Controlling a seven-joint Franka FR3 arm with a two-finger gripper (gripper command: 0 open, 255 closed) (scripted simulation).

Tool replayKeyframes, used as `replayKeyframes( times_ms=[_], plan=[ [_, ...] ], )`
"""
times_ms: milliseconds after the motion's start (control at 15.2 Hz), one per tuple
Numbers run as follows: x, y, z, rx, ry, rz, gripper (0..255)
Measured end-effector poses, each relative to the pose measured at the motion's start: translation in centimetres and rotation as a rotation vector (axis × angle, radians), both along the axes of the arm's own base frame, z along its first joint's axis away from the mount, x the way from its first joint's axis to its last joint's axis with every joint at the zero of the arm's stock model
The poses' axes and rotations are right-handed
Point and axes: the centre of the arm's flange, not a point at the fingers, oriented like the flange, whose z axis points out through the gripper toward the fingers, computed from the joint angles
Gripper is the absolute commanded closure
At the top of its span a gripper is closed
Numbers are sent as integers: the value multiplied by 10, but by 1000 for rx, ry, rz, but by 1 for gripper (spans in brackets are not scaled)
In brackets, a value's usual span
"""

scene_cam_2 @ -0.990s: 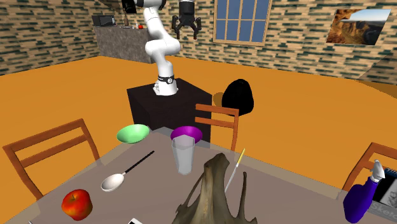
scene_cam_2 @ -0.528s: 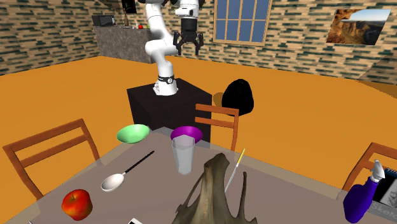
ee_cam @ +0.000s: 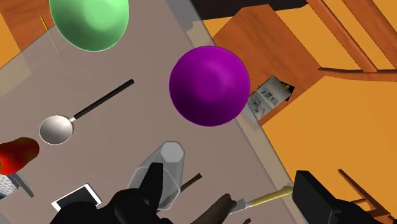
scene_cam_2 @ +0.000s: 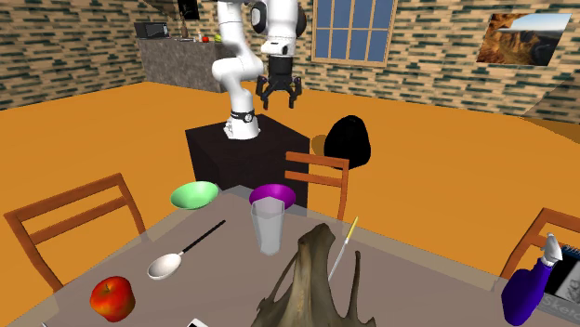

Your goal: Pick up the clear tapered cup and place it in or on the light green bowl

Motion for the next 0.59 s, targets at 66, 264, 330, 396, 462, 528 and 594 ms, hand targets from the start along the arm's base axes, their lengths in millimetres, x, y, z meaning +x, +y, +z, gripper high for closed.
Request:
replayKeyframes(
  times_ms=[66, 264, 330, 396, 462, 528, 594],
  plan=[
    [8, -5, -10, -1, 3, 0, 0],
    [31, -17, -39, -5, 12, 1, 0],
    [38, -21, -49, -6, 14, 1, 0],
    [46, -26, -61, -7, 16, 0, 0],
    [56, -32, -69, -8, 19, 1, 0],
    [62, -37, -78, -10, 22, 1, 0],
    [72, -40, -87, -11, 24, 1, 0]
  ],
)
